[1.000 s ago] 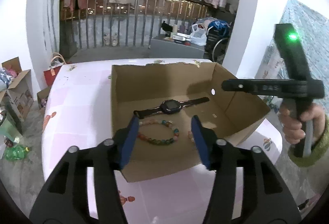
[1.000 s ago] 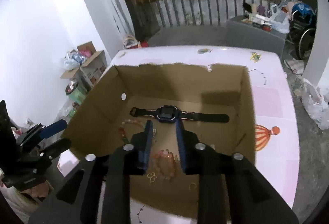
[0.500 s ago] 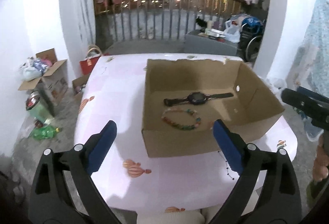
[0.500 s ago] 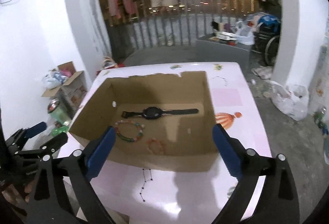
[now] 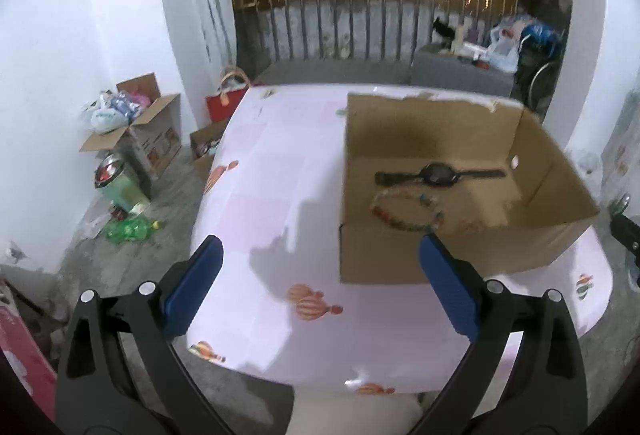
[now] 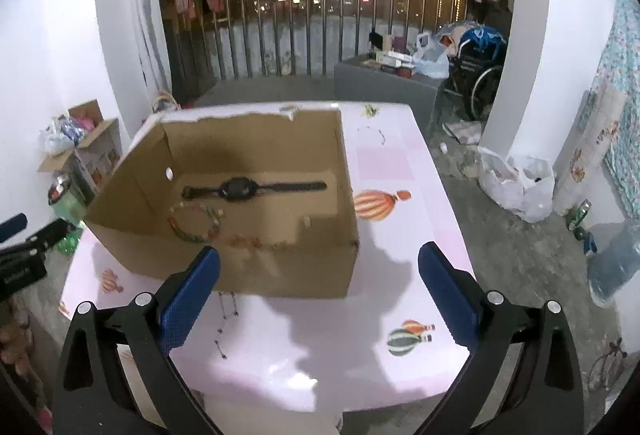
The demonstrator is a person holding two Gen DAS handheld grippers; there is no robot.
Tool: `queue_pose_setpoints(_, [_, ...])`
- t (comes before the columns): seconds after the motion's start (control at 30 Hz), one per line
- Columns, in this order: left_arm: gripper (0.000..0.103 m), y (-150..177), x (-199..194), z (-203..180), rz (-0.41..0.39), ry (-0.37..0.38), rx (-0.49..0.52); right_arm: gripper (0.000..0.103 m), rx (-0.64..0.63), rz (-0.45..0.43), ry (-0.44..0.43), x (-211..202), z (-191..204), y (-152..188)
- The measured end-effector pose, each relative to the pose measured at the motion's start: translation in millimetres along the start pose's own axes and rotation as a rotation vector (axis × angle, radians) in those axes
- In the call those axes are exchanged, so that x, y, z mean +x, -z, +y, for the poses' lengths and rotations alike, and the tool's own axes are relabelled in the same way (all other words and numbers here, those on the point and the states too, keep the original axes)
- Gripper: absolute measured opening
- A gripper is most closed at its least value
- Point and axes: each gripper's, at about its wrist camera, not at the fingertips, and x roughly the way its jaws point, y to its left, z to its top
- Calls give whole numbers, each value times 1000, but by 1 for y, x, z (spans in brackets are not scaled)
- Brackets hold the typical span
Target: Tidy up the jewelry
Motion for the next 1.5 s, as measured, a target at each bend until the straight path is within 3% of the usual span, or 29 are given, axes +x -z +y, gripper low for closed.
queue_pose_setpoints(0.17, [95,0,3,1,26,-32,26,97,-1,23,31,5,-9,6])
queue_pose_setpoints(0.6, [95,3,17,3,145,-12,-39,97,26,88,38,17,-10,11])
queue_pose_setpoints(1.5, [95,-5,25,-15,187,6,-5,97,37,131,52,25,-12,8])
